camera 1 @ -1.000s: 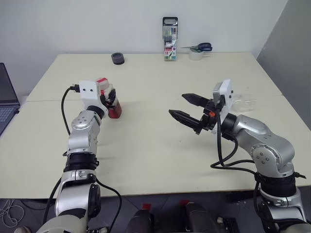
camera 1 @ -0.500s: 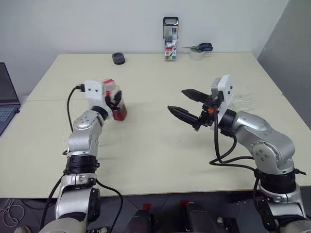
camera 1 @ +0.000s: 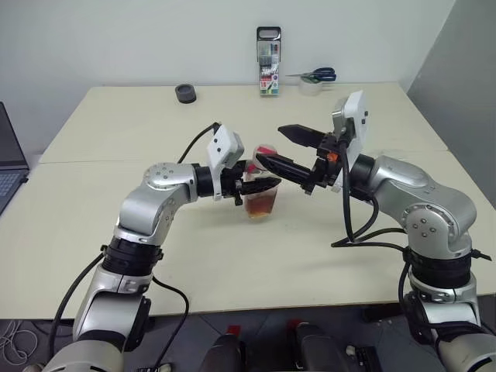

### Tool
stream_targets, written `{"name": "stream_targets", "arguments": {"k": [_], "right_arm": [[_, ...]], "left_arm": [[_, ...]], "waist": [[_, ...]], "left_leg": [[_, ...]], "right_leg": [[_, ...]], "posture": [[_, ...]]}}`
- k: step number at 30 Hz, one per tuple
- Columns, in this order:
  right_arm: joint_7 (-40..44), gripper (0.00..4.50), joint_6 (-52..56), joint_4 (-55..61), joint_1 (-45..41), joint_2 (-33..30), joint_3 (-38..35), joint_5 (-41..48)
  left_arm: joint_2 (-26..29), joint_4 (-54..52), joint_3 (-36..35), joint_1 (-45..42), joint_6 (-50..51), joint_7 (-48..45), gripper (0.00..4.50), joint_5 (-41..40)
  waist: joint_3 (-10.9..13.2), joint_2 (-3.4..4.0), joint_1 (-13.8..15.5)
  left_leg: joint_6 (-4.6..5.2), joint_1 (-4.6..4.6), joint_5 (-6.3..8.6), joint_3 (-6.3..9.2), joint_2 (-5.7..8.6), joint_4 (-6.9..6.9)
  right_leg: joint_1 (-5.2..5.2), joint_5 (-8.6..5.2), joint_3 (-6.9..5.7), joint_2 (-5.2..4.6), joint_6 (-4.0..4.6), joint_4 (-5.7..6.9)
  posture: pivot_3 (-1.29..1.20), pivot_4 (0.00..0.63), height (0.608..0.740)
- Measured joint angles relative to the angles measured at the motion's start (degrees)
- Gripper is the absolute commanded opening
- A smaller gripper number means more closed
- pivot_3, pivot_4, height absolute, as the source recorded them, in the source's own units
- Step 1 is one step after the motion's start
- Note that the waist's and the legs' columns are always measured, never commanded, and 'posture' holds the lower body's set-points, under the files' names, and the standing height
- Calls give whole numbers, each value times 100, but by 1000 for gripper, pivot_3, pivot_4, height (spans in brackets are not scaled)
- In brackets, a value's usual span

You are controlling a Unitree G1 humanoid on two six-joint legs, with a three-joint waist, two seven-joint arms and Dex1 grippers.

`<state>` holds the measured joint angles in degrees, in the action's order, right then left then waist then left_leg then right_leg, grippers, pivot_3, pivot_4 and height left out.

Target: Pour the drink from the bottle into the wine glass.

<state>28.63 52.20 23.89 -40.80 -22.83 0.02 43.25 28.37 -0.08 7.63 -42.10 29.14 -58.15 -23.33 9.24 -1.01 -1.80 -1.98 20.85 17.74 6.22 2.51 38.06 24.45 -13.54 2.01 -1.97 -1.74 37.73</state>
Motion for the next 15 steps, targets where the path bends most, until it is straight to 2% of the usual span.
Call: {"name": "stream_targets", "arguments": {"k": [3,10,15], "right_arm": [[-264,4500,179,113,-7,15,-1,16],[-1153,4500,356,243,95,477,-90,9],[-1331,4500,345,247,96,581,-6,-146]], "left_arm": [[-106,294,3,-198,-207,-85,1814,66],[-358,709,13,-267,-477,-105,1814,248],[-406,744,16,-353,-488,-54,1814,332]], "waist": [[0,0,4],[0,0,0],[0,0,-2]], "left_leg": [[0,0,0,0,0,0],[0,1,0,0,0,0],[0,1,0,-2,0,0]], "right_leg": [[0,0,0,0,0,0],[3,0,7,-1,0,2],[4,0,6,0,0,4]], "posture": [[0,150,740],[0,150,740],[0,150,740]]}}
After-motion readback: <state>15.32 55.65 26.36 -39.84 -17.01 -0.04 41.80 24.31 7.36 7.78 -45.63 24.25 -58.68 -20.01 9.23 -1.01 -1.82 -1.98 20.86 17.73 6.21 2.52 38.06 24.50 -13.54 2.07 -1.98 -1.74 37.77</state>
